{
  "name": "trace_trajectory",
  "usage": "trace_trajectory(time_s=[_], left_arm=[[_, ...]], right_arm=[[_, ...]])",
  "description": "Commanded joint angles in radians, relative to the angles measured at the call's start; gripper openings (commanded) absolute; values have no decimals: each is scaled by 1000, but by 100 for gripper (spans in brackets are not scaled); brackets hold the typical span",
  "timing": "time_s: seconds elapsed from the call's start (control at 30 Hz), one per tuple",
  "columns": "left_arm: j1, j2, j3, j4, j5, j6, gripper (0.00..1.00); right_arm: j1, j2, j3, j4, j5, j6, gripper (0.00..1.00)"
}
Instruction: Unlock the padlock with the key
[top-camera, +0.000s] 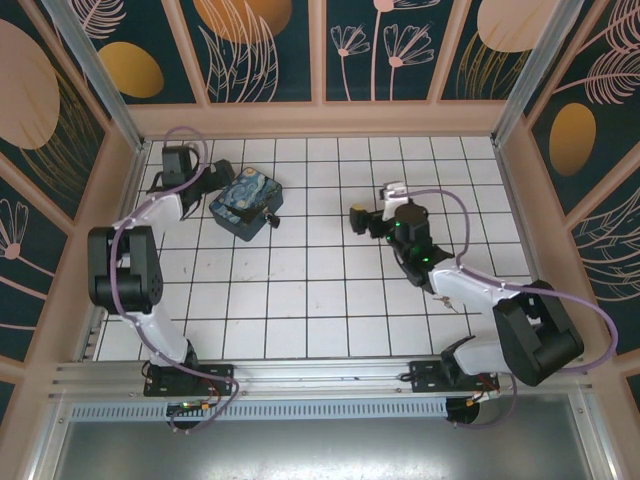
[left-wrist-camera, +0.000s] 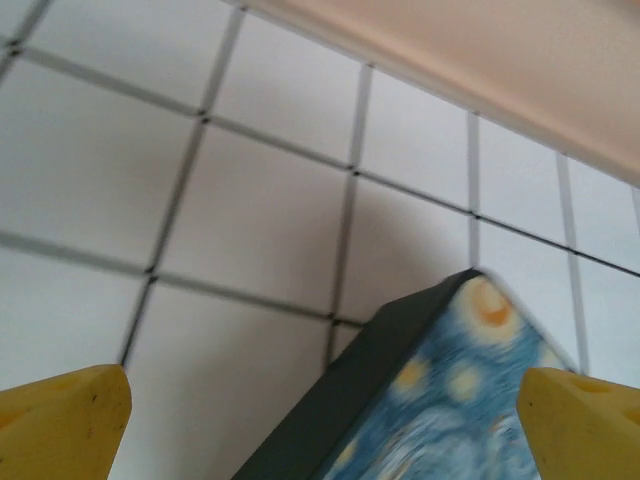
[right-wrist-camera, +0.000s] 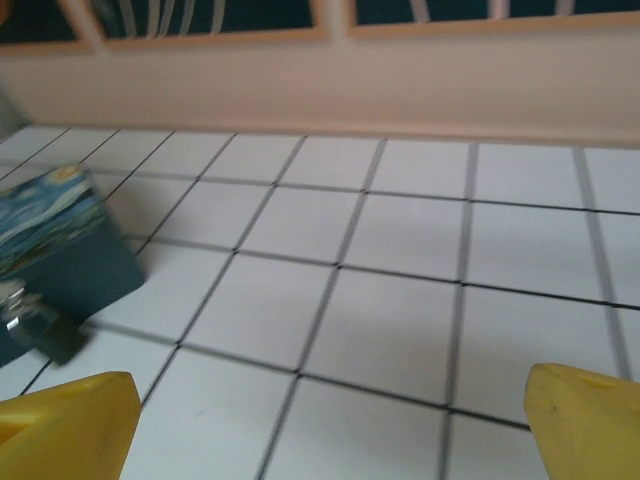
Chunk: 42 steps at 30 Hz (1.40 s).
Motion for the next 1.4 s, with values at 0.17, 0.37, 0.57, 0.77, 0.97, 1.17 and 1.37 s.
trace_trajectory(time_s=[0.17,0.37,0.57,0.77,0.97,1.17,1.37], left_arm=[[-35,205,231,-198,289,188,98],[-124,255,281,-222,327,223,99],[-268,318,373,-266,457,266,98],[-413,361,437,-147,600,174,99],[-401,217,361,-76,494,77,99],[-303,-25,115,-51,209,-74,99],[-386,-277,-210,-104,-59,-108,99]], right_arm=[[162,3,50,-75,132,5,99],[190,-2,78,-108,164,27,99],[216,-43,74,-174,206,70,99],[187,-112,43,-208,241,128,99],[44,-152,-1,-244,117,219,98],[-61,-106,20,-311,0,295,89],[-199,-79,92,-597,-1,535,81]])
